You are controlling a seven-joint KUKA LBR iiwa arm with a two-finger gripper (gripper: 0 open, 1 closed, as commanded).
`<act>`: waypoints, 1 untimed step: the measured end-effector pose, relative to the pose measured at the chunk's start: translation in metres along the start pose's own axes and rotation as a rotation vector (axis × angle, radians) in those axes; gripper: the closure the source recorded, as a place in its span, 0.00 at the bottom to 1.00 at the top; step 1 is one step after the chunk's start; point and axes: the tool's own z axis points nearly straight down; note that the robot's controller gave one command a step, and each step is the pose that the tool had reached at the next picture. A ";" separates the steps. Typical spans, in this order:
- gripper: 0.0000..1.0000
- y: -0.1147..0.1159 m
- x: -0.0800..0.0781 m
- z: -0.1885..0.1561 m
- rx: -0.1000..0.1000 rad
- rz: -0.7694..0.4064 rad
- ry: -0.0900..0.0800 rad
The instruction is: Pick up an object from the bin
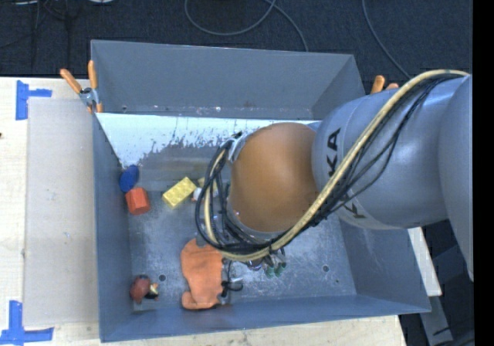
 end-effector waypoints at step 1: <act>0.00 0.004 0.000 0.015 0.000 0.113 -0.001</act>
Offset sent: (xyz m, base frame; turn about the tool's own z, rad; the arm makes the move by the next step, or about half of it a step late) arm 0.0520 0.0037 -0.0642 -0.1492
